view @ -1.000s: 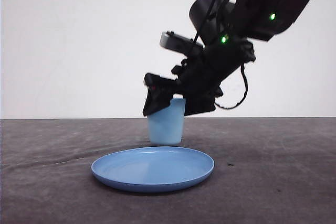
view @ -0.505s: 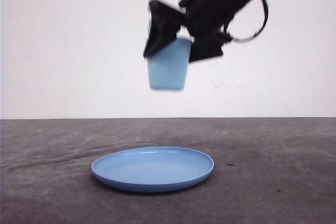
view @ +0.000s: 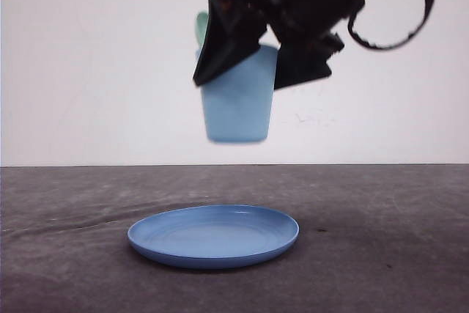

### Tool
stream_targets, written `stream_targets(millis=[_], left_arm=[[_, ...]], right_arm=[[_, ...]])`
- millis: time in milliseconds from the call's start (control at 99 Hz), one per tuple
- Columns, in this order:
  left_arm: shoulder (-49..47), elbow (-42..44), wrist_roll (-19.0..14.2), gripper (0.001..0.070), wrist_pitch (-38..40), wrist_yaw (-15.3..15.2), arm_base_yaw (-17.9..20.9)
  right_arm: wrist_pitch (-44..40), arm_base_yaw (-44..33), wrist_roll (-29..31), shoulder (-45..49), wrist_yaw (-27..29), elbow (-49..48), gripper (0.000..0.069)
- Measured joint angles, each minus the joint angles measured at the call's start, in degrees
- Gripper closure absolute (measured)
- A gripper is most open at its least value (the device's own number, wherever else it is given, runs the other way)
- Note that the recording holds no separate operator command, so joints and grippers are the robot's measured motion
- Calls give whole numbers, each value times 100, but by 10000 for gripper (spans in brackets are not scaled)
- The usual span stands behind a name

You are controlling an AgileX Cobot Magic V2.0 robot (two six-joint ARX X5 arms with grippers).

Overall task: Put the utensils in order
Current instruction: 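Lift the cup with the right gripper and lower it onto the plate, then open the right gripper and withdraw it from the cup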

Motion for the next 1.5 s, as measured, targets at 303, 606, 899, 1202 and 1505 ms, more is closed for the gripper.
stream_targets(millis=[303,606,899,1202,1505], left_arm=[[0,0,0,470,-2,173,-2],[0,0,0,470,0,258,-2],[0,0,0,470,0,256,-2],[0,0,0,470,-2,269,-2],[0,0,0,470,0,271,-2]], right_arm=[[756,304,2,131,2,-481,223],[1274,299,4,1010,9,-490,223],[1467,302,4,1329,22,-492,223],[1379,299,4,1329,24,-492,223],[1298,299,7,1322,122,-492,207]])
